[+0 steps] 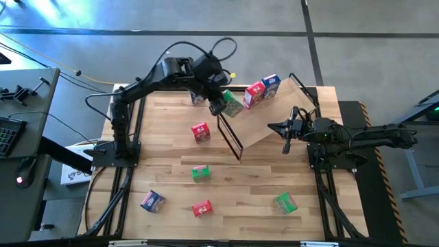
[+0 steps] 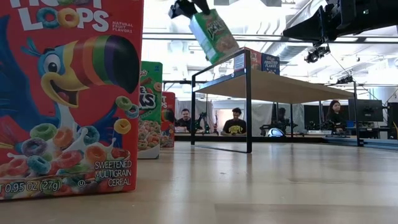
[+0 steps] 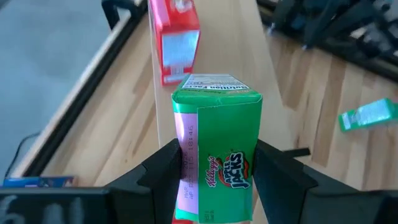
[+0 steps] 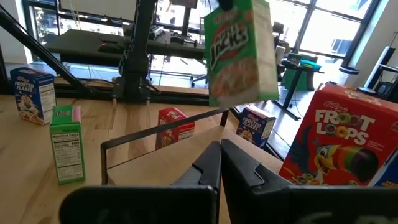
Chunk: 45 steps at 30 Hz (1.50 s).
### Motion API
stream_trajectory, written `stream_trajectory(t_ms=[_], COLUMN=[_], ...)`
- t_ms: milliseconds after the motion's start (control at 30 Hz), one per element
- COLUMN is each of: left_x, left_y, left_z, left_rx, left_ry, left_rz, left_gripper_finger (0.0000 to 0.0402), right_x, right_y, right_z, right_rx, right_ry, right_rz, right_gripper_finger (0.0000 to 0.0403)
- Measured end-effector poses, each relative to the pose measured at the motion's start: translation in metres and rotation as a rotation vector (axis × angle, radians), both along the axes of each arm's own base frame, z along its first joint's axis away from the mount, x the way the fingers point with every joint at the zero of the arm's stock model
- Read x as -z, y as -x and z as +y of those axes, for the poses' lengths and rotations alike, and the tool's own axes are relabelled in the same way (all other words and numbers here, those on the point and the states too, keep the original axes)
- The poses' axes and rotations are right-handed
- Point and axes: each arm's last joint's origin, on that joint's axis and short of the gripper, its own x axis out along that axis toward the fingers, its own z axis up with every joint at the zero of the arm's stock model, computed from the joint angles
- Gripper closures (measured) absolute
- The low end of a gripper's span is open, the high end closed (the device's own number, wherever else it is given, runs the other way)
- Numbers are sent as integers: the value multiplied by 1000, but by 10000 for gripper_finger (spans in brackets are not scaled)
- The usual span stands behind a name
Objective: Stack cereal on shelf
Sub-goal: Put the top left green cereal box on the shelf
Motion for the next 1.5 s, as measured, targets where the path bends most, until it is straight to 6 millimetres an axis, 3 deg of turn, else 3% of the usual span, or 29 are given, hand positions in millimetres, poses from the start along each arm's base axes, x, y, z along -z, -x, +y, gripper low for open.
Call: stream_trajectory(t_ms=[367,667,1000,1167,1333,1500], left_x=[32,33,33,32,20,27], left_y=[-25,-25,-25,-25,-16,-18], left_z=[9,9,9,9,0,-29], left_rx=[-13,-19,-23,-14,1,4], left_ry=[31,41,45,1,-88,-219], left_rz=[84,89,88,90,95,185], left_gripper_finger=[232,229,166,157,175,239], right_x=[0,0,0,0,0,3], right_y=[0,0,0,0,0,0], right_z=[0,0,0,0,0,0], right_rx=[0,0,0,0,0,1], right_ry=[0,0,0,0,0,-16], right_rz=[0,0,0,0,1,22], right_gripper_finger=[403,403,403,403,403,403])
